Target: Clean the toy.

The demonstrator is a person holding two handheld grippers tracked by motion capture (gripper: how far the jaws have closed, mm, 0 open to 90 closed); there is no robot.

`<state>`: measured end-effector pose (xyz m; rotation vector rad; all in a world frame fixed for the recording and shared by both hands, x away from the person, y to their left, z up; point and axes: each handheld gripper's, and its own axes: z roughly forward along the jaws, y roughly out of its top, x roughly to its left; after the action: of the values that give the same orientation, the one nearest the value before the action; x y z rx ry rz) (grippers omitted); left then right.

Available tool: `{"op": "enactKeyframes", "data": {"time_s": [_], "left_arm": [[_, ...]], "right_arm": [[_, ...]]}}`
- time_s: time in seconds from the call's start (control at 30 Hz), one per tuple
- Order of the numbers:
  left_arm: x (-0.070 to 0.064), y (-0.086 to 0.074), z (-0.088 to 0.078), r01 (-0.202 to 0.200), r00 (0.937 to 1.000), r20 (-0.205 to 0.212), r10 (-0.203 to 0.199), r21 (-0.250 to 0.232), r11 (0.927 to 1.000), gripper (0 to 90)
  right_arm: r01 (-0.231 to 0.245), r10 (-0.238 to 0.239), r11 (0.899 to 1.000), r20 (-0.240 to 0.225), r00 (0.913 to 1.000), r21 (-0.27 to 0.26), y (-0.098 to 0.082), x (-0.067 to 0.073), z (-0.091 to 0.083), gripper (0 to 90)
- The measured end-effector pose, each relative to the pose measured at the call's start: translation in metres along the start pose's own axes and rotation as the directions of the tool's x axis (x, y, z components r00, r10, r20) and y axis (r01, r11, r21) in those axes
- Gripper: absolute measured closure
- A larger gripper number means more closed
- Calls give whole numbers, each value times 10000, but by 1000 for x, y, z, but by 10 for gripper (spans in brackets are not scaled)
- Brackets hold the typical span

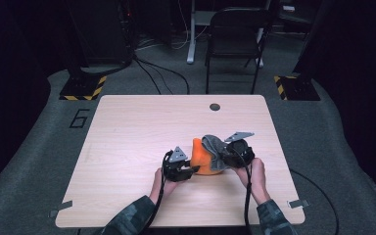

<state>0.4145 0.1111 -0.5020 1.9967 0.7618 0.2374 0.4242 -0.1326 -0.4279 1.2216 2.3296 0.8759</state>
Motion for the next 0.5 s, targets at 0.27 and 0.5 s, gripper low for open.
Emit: {"op": "enactKeyframes", "data": {"time_s": [0.27, 0.5], "left_arm": [[0, 0, 1, -120, 9999, -42, 120, -43, 9999, 656], [0, 0, 1, -117, 9999, -37, 117, -19, 9999, 656]], "right_arm": [[-1027, 1026, 9929, 58, 9947, 596, -18, -31, 16, 690], [-1587, 1602, 9823, -63, 9871, 997, -28, -43, 37, 692]]}}
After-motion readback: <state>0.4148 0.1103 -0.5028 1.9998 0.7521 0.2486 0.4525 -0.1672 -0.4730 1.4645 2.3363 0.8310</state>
